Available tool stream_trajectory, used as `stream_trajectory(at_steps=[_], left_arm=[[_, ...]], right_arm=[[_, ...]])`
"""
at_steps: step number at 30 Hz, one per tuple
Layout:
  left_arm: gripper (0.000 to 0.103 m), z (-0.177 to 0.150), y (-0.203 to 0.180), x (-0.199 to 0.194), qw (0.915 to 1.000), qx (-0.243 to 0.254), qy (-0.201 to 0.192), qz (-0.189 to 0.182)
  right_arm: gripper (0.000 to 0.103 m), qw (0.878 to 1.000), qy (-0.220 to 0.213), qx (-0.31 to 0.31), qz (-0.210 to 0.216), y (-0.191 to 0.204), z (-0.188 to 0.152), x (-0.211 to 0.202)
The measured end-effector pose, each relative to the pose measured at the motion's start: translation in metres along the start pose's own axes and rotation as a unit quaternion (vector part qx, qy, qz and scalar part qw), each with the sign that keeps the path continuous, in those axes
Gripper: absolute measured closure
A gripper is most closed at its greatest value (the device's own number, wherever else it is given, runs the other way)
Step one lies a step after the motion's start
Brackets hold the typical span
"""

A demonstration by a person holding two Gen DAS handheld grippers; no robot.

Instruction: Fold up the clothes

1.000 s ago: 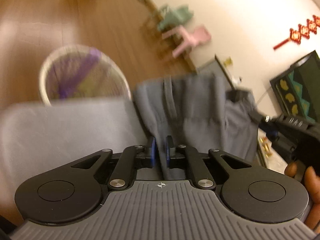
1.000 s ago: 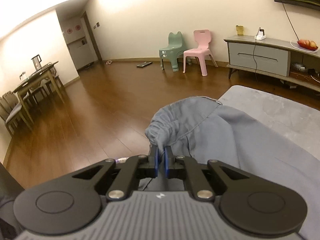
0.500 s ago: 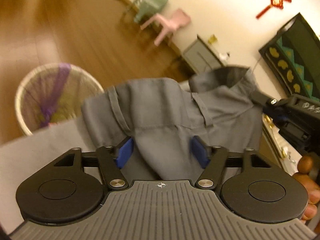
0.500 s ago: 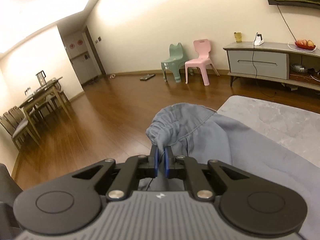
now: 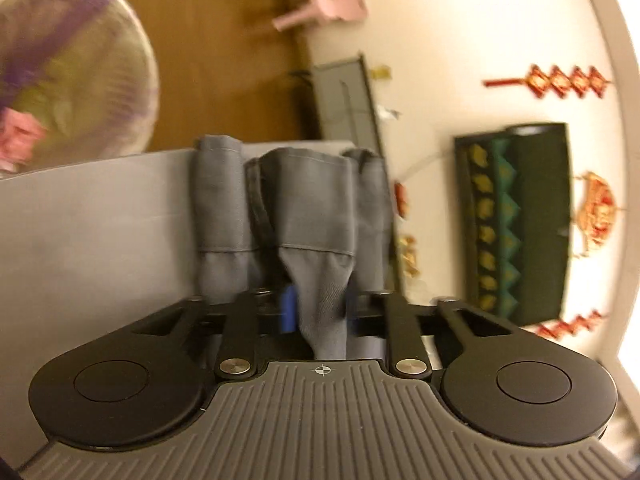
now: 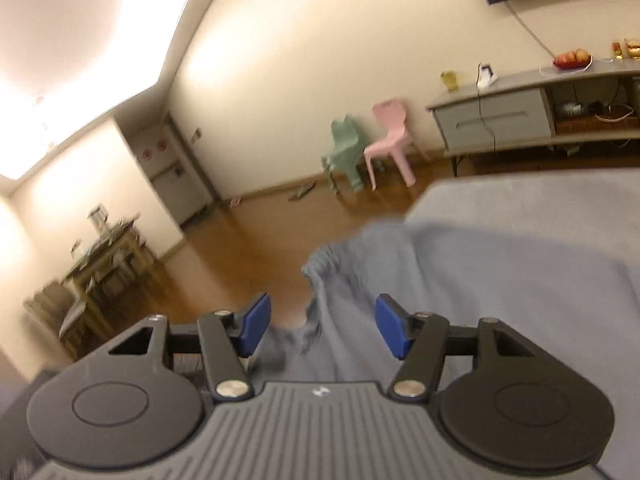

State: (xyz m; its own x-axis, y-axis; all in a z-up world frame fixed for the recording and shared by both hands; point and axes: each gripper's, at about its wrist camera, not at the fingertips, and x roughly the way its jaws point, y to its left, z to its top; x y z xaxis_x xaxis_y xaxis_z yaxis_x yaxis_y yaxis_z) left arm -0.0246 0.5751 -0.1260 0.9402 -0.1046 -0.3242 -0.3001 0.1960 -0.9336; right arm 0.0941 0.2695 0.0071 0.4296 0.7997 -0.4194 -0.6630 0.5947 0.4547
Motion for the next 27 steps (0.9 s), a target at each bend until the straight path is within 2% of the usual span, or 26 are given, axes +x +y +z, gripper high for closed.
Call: stream_trajectory(at_steps=[1,3,6,8,10,11,12,13,15,17,18,20,22,23,26,27], left_arm=[[0.055,-0.003,-0.004,-0.007,0.9998,0.012,-0.012,0.005],[0.035,-0.013,-0.018,-0.017,0.9977,0.053,-0.034,0.025],[0.031,-0.026,-0.043,-0.018,0.9885,0.127,-0.052,0.063],[0.031,-0.032,-0.059,-0.016,0.9792,0.174,-0.061,0.085],[0.031,-0.033,-0.07,-0.013,0.9714,0.207,-0.069,0.092],[0.032,-0.032,-0.072,-0.008,0.971,0.212,-0.065,0.09],[0.035,-0.029,-0.072,-0.004,0.9723,0.21,-0.057,0.085],[0.038,-0.024,-0.068,0.0,0.9766,0.198,-0.047,0.07],[0.044,-0.009,-0.052,0.003,0.9878,0.149,-0.032,0.03],[0.043,0.003,-0.036,0.001,0.9934,0.103,-0.038,0.031],[0.043,0.005,-0.031,0.001,0.9941,0.093,-0.039,0.039],[0.042,0.005,-0.032,-0.003,0.993,0.102,-0.041,0.043],[0.035,-0.002,-0.041,-0.012,0.9863,0.144,-0.052,0.062],[0.03,-0.008,-0.046,-0.014,0.9804,0.171,-0.057,0.079],[0.028,-0.027,-0.06,-0.004,0.9569,0.247,-0.052,0.143],[0.028,-0.033,-0.064,0.003,0.9482,0.268,-0.045,0.164]], right_arm=[[0.044,1.0,0.013,-0.021,-0.006,0.003,-0.015,-0.008],[0.042,0.996,0.041,-0.073,-0.021,0.011,-0.043,-0.02],[0.042,0.983,0.083,-0.161,-0.04,0.026,-0.074,-0.027],[0.042,0.974,0.093,-0.202,-0.048,0.034,-0.081,-0.021],[0.047,0.966,0.116,-0.227,-0.05,0.04,-0.085,-0.008],[0.057,0.96,0.132,-0.241,-0.055,0.041,-0.087,0.0],[0.088,0.953,0.146,-0.256,-0.068,0.042,-0.087,0.008],[0.101,0.945,0.157,-0.272,-0.085,0.043,-0.086,0.015],[0.102,0.944,0.118,-0.292,-0.095,0.056,-0.079,0.003],[0.102,0.944,0.063,-0.308,-0.098,0.072,-0.07,-0.016],[0.102,0.939,0.048,-0.326,-0.1,0.081,-0.071,-0.021],[0.102,0.915,0.059,-0.383,-0.112,0.094,-0.091,-0.011],[0.101,0.894,0.081,-0.423,-0.125,0.098,-0.112,0.008],[0.101,0.89,0.088,-0.428,-0.129,0.097,-0.121,0.016],[0.1,0.889,0.087,-0.429,-0.133,0.098,-0.132,0.023],[0.099,0.886,0.083,-0.436,-0.135,0.1,-0.134,0.023]])
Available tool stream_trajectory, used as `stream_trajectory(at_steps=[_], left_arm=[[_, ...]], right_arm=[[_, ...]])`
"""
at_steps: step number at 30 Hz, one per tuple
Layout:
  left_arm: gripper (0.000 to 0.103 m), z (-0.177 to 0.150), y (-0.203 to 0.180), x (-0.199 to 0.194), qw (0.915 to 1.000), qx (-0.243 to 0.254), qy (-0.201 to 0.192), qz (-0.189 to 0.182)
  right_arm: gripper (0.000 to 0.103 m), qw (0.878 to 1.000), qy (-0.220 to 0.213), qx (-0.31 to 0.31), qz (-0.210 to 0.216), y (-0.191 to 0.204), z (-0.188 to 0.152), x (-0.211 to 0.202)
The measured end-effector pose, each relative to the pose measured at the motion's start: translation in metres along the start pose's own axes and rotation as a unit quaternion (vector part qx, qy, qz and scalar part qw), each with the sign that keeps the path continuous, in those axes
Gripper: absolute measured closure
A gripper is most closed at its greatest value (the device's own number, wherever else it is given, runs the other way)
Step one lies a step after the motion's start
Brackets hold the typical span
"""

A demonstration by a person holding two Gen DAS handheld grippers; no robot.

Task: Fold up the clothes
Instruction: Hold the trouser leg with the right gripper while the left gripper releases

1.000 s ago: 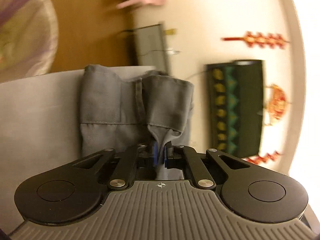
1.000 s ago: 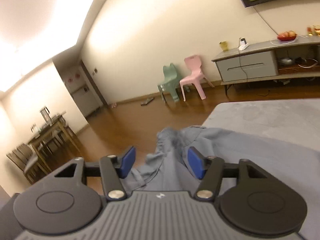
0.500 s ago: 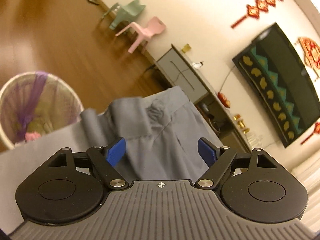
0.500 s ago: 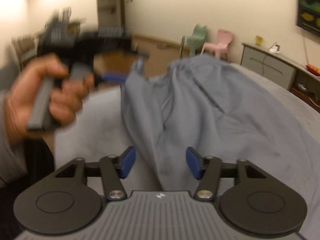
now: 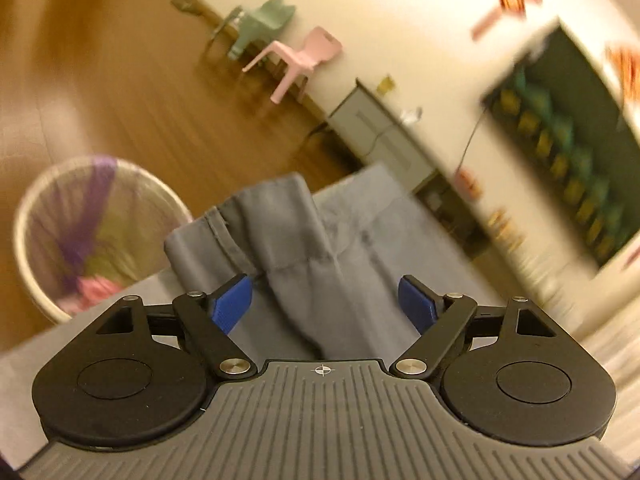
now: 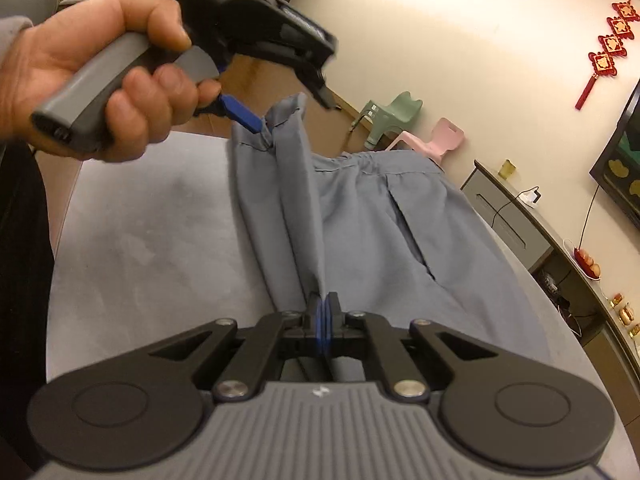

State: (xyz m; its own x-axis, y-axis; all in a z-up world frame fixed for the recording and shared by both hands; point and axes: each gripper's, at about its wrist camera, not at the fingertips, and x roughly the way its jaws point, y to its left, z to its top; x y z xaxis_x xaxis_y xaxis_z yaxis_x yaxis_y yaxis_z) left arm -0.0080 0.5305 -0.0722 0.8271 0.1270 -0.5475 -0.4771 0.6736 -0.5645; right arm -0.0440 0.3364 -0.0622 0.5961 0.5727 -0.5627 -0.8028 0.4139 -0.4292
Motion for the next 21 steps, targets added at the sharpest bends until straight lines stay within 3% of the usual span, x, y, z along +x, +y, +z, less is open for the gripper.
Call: stream_trajectory(at_steps=[2,4,5,9,13,16,17,20,21], left_arm=[[0.033,-0.006,-0.016,0.01,0.998,0.048,0.016,0.037],[0.043,-0.009,-0.023,0.017,0.996,0.066,0.028,0.054],[0.047,-0.01,-0.023,0.018,0.9963,0.061,0.032,0.053],[0.047,-0.01,-0.013,0.013,0.998,0.032,0.035,0.041],[0.054,-0.01,-0.004,0.006,0.9984,0.016,0.031,0.046],[0.062,-0.013,0.012,-0.003,0.9984,-0.031,0.028,0.038],[0.062,-0.014,0.018,-0.006,0.9978,-0.051,0.026,0.032],[0.061,-0.013,0.024,-0.013,0.9968,-0.074,0.011,0.029],[0.056,-0.011,0.021,-0.015,0.9971,-0.071,0.0,0.028]], right_arm=[[0.097,1.0,-0.008,-0.023,-0.011,0.004,-0.001,-0.001],[0.093,0.999,-0.016,-0.042,-0.02,0.008,-0.003,-0.002],[0.091,0.999,-0.018,-0.045,-0.021,0.009,-0.003,-0.004],[0.084,0.999,-0.019,-0.03,-0.014,0.005,-0.005,-0.005],[0.084,1.0,-0.021,-0.006,0.003,0.0,-0.004,-0.003],[0.071,0.999,-0.032,0.012,0.03,-0.01,0.004,-0.001],[0.065,0.998,-0.037,0.019,0.04,-0.013,0.008,-0.001],[0.064,0.997,-0.044,0.03,0.06,-0.014,0.024,0.003],[0.063,0.997,-0.043,0.026,0.06,-0.012,0.029,0.007]])
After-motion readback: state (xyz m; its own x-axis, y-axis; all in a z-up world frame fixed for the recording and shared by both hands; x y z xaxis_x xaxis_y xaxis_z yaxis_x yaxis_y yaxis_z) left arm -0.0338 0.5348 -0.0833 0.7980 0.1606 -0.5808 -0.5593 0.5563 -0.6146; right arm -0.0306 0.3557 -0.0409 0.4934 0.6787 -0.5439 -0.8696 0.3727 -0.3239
